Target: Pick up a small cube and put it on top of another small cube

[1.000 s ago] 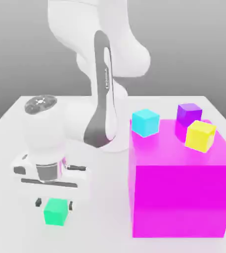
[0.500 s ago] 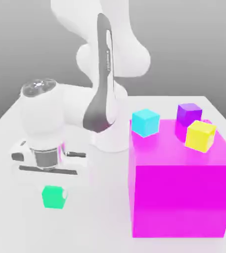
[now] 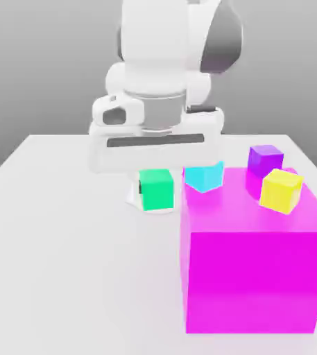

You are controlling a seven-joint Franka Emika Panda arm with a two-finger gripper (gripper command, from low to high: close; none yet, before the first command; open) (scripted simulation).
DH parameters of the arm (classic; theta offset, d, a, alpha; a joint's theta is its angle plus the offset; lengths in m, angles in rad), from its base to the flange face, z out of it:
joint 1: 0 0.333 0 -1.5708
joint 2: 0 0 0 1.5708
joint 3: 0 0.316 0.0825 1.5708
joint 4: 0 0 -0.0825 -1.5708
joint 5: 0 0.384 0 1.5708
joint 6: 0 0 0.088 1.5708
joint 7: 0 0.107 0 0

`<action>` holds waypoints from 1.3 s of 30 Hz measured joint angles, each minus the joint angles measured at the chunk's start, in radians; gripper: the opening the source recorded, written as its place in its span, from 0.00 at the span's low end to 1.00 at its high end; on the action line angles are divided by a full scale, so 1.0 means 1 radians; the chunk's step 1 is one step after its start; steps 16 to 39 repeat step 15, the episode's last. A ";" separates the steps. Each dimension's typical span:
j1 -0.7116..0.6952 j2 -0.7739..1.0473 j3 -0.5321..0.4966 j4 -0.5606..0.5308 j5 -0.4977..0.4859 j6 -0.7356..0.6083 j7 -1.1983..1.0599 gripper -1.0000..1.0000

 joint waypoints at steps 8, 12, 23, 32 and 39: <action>0.113 -0.259 0.060 -0.020 0.065 -0.236 -0.027 0.00; 0.118 -0.234 0.081 -0.123 0.085 -0.109 -0.035 1.00; 0.118 -0.234 0.081 -0.123 0.085 -0.109 -0.035 1.00; 0.118 -0.234 0.081 -0.123 0.085 -0.109 -0.035 1.00; 0.118 -0.234 0.081 -0.123 0.085 -0.109 -0.035 1.00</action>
